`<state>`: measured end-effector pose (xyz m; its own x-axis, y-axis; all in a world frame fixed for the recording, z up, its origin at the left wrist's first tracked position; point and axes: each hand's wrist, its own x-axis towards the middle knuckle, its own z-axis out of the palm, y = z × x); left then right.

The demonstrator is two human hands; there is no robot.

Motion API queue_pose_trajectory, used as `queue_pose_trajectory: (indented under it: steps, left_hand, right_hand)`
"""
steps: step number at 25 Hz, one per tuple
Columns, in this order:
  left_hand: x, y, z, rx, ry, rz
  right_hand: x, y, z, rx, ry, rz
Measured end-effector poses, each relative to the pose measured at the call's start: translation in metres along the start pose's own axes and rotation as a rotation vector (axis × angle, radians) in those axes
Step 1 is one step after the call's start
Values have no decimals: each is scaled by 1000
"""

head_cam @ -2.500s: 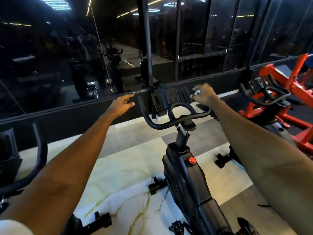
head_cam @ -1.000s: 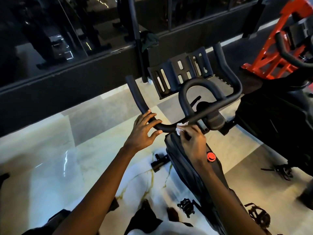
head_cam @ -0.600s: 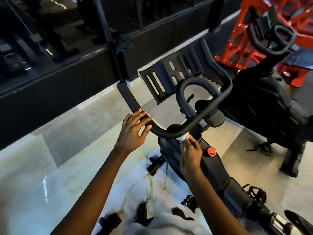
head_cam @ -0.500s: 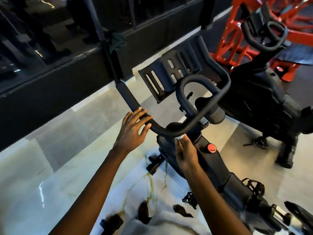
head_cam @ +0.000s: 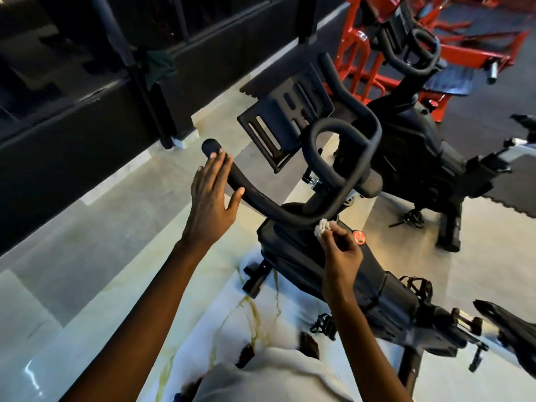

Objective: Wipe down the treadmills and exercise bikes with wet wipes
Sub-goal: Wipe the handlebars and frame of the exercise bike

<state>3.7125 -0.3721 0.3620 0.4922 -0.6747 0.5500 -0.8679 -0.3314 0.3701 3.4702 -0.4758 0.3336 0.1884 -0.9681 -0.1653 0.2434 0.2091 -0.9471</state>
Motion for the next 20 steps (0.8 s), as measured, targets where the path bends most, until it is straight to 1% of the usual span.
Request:
queue_pose_trajectory:
  steps: [2, 3, 4, 5, 6, 8, 10, 12, 14, 16, 18, 20]
  left_hand:
    - [8, -4, -4, -17, 9, -36]
    - [12, -7, -7, -30, 8, -57]
    - [15, -10, -9, -46, 0, -74]
    - [18, -13, -11, -64, -11, -81]
    - [20, -15, -14, -79, -17, -78]
    - [23, -21, -18, -103, -4, -44]
    - [26, -27, -21, -156, 32, -19]
    - [29, -31, -25, -235, 103, -17]
    - [35, -33, -29, -324, 183, -12]
    - [39, -33, -32, -355, 222, -12]
    - [41, -32, -36, -357, 223, -19]
    - [41, -32, -37, -363, 219, -24]
  right_hand:
    - [-4, -1, 1, -315, -110, -327]
    - [-6, -2, 4, -464, -187, -449]
    - [-7, -4, 8, -613, -242, -532]
    - [-8, -5, 11, -742, -261, -583]
    - [-8, -7, 14, -828, -254, -608]
    - [-8, -11, 20, -886, -229, -614]
    - [-11, -18, 34, -896, -284, -594]
    - [-11, -25, 60, -882, -356, -566]
    - [-9, -28, 93, -865, -381, -550]
    - [-8, -26, 115, -863, -395, -573]
    - [-8, -27, 114, -893, -444, -570]
    - [-7, -30, 97, -932, -491, -554]
